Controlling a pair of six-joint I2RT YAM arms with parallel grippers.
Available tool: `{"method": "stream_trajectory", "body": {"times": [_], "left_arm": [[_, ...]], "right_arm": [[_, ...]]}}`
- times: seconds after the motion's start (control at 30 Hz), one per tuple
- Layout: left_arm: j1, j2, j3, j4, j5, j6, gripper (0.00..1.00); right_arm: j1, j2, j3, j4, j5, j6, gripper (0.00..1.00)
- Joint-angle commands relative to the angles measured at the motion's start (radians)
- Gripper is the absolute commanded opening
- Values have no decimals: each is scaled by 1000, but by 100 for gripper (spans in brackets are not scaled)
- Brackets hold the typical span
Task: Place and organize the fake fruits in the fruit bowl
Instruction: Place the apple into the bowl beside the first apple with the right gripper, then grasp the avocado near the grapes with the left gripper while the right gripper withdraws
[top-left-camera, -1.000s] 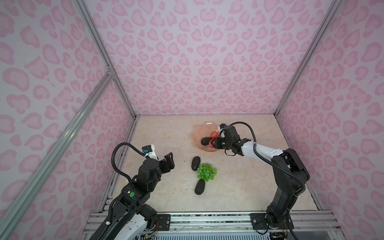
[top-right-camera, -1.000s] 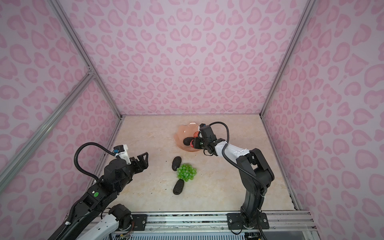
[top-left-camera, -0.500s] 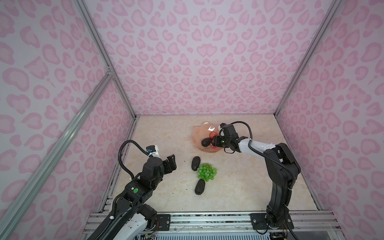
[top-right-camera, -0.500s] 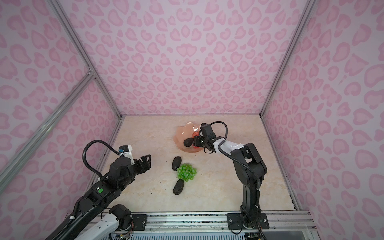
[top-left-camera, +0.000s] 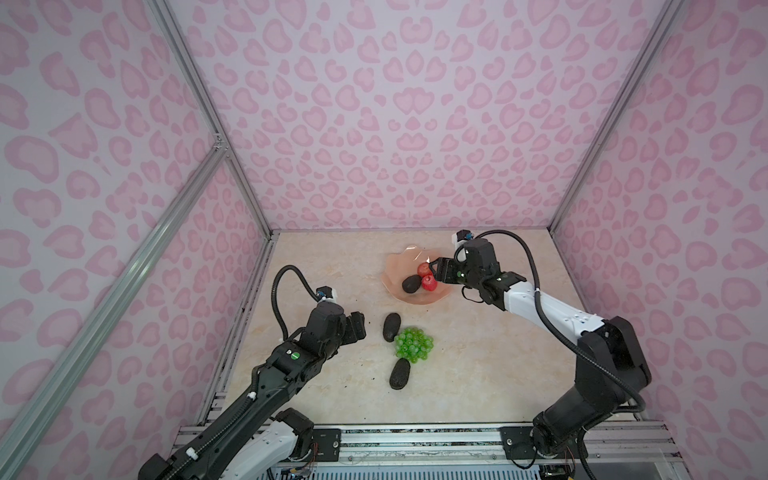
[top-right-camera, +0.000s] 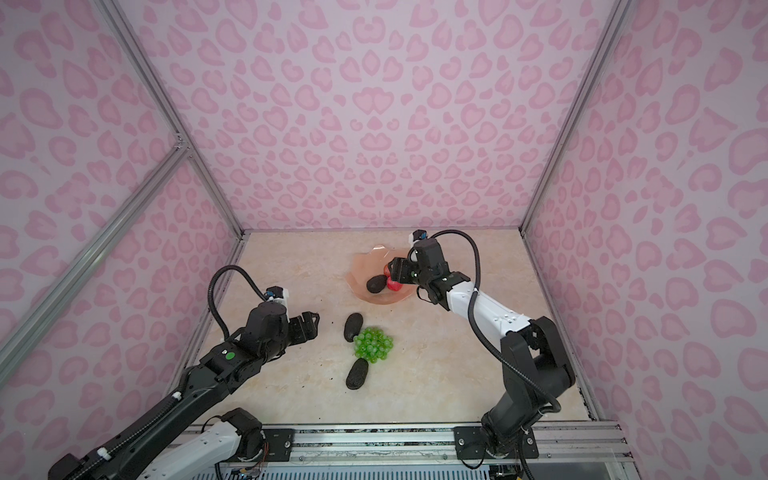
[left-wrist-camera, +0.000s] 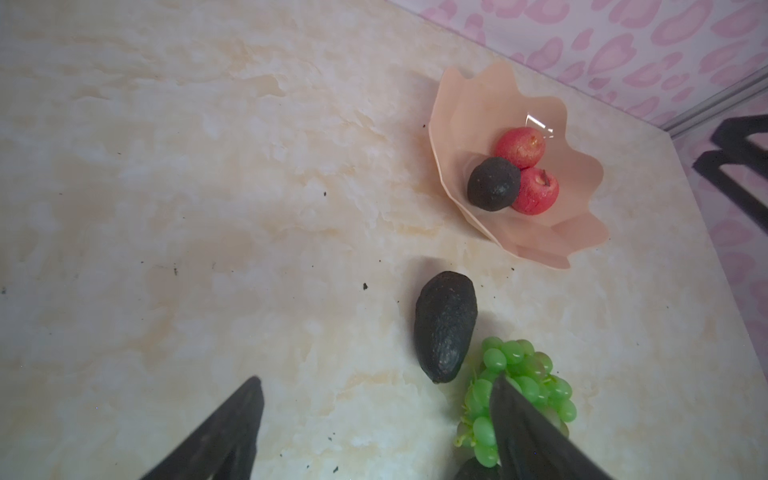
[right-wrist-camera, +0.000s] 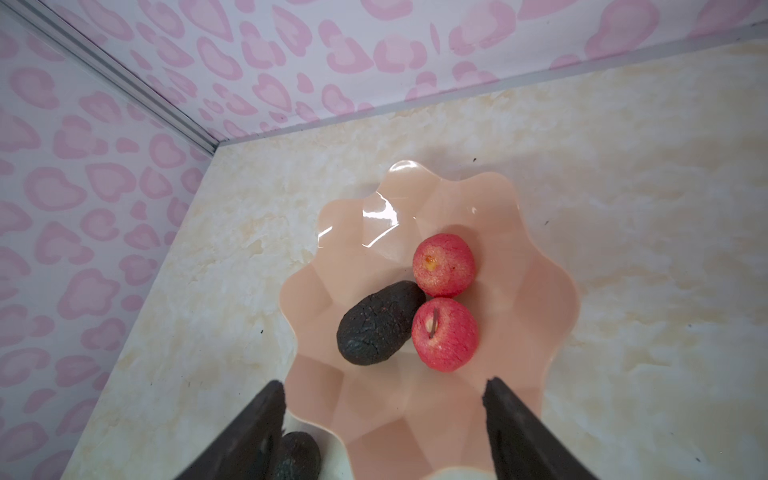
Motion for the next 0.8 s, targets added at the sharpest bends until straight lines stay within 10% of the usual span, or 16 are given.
{"method": "stream_trajectory", "body": {"times": [0.0,0.77], "left_arm": [[-2,83,17,79,93,18,85],[-109,690,193,262,134,15,69]], "right_arm": [[2,-113,-105,64,30,-4,85],[-14,-574,-446,-46,182,16,90]]}}
